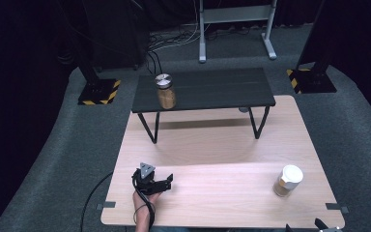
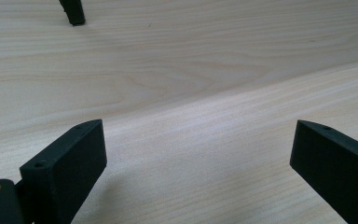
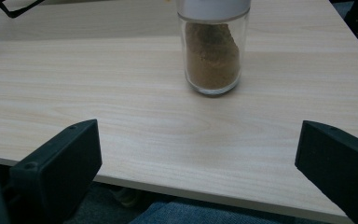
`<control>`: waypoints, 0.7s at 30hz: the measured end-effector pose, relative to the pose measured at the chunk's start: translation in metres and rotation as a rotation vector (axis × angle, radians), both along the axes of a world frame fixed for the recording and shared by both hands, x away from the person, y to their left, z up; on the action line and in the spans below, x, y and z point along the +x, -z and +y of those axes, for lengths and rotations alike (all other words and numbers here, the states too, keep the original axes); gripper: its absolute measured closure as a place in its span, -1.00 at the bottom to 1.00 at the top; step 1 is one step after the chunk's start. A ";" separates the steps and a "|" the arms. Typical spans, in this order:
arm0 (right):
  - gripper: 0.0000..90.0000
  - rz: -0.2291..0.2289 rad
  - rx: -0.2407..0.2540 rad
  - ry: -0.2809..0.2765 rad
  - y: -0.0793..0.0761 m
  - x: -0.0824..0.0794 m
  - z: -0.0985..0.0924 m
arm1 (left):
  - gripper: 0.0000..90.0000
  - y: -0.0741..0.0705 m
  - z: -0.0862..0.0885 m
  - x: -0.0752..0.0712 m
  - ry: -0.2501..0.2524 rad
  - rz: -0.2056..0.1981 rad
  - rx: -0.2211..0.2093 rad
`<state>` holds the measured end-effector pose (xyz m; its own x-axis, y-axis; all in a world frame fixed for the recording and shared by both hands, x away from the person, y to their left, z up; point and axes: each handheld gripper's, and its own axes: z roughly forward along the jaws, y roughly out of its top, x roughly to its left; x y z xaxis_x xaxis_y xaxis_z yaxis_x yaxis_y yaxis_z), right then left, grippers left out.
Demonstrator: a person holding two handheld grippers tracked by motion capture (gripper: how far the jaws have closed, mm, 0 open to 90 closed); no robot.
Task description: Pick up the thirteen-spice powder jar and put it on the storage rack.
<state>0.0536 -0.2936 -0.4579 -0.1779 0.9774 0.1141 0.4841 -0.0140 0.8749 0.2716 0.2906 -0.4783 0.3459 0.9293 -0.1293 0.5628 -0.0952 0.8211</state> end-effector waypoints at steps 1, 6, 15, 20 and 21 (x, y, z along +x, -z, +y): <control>-1.00 -0.002 -0.003 -0.001 -0.001 -0.001 0.000 | -0.93 0.000 0.000 -0.001 0.000 -0.003 0.000; -1.00 -0.019 -0.016 0.015 -0.002 -0.004 0.002 | -0.93 0.002 0.000 -0.003 0.000 -0.020 -0.001; -1.00 -0.067 -0.011 0.017 -0.001 0.007 -0.004 | -0.93 0.004 0.002 -0.008 0.012 -0.048 -0.006; -1.00 -0.095 -0.021 -0.008 0.001 0.022 -0.006 | -0.94 0.005 0.002 -0.009 0.018 -0.050 -0.008; -1.00 -0.095 -0.026 -0.015 0.002 0.024 -0.006 | -0.94 0.005 0.002 -0.009 0.019 -0.051 -0.008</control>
<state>0.0780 -0.2998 -0.4594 -0.2015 0.9769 0.0709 0.3993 0.0158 0.9167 0.2630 0.2931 -0.4829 0.3700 0.9214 -0.1189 0.5184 -0.0986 0.8494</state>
